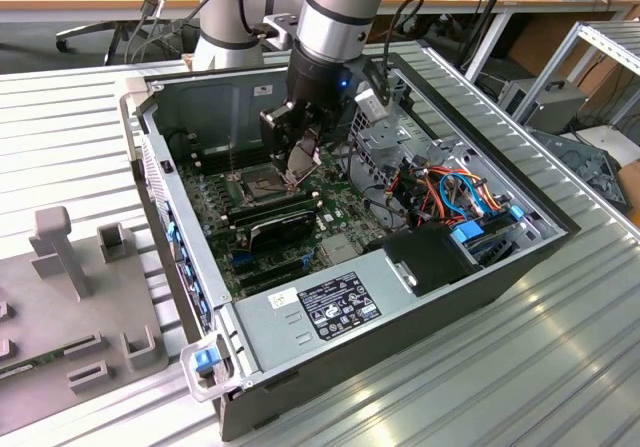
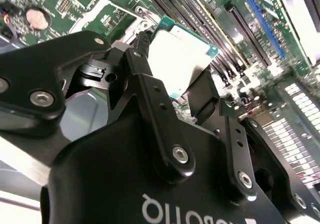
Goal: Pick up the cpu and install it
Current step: 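Place the cpu into insertion slot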
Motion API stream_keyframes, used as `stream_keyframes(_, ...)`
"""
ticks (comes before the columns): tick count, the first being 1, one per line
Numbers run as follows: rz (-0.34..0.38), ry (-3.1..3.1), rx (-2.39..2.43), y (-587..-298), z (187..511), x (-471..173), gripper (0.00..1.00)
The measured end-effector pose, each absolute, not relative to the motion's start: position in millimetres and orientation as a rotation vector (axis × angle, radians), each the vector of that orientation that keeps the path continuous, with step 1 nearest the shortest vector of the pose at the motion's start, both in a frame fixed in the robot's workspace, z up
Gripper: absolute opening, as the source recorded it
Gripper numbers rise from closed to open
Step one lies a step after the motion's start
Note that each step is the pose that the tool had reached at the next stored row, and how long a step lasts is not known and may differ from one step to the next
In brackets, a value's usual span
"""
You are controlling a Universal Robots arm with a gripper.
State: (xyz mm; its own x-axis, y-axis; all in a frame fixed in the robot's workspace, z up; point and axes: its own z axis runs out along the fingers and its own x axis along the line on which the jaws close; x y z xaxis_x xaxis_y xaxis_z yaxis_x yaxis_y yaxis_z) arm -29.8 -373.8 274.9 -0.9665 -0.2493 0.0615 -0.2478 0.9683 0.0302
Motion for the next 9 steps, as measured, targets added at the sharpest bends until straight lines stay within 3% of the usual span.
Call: stream_keyframes(9,-0.035,-3.076,0.11,-373.8,273.8,-29.7,0.55)
